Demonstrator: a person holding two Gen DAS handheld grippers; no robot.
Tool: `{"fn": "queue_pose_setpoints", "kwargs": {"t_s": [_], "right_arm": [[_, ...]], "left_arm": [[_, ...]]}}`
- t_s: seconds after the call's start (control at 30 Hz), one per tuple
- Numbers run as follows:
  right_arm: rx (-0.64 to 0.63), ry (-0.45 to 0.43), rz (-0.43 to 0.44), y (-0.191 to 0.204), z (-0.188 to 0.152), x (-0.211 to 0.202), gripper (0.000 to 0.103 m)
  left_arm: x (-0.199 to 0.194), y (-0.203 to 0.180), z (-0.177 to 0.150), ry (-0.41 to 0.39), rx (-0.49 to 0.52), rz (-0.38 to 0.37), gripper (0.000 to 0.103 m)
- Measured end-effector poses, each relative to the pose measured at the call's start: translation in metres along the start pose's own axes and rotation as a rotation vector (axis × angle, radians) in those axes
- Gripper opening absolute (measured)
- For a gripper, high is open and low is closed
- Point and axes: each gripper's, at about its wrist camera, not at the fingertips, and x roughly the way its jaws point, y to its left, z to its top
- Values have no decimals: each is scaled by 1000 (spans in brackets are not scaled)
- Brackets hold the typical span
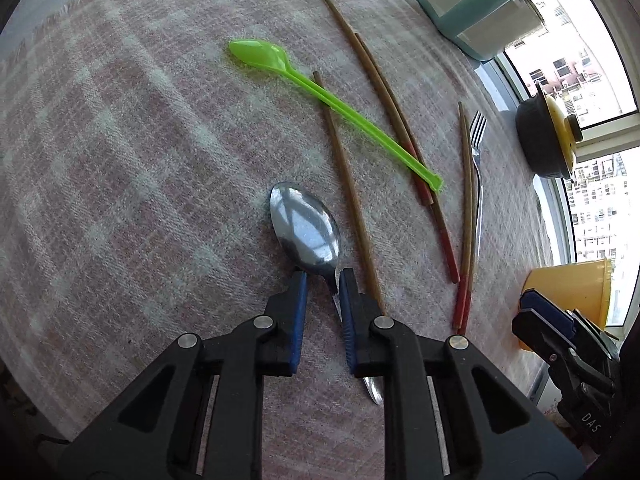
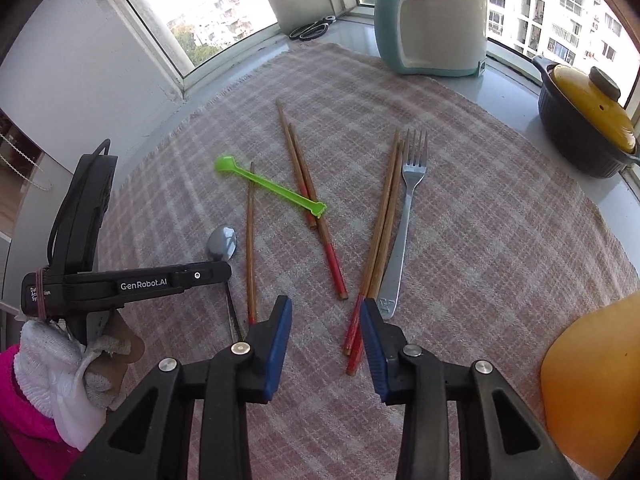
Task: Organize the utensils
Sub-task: 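Grasp the metal spoon handle with the left gripper while the right gripper approaches a chopstick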
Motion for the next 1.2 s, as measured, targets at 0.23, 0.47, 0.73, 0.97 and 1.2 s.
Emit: {"fn": "queue_pose_setpoints", "kwargs": {"t_s": [0.23,0.47,0.73,0.97,1.2], "right_arm": [[-17,5,28,-5,-3,3,36],[-21,1,42,-10,-2,4,36],[-19,5,52,-8,-1,8,36],[-52,35,71,5,3,19,36],[-75,112,124,26,18,54,32]], "left_arm": [[7,-26,1,-45,17,131,15],[20,-50,-1,-79,54,211,21],[20,-47,1,-107,82,217,7],[9,-31,-3,-108,83,187,3],[-2,-8,-4,-110,56,155,2]]}}
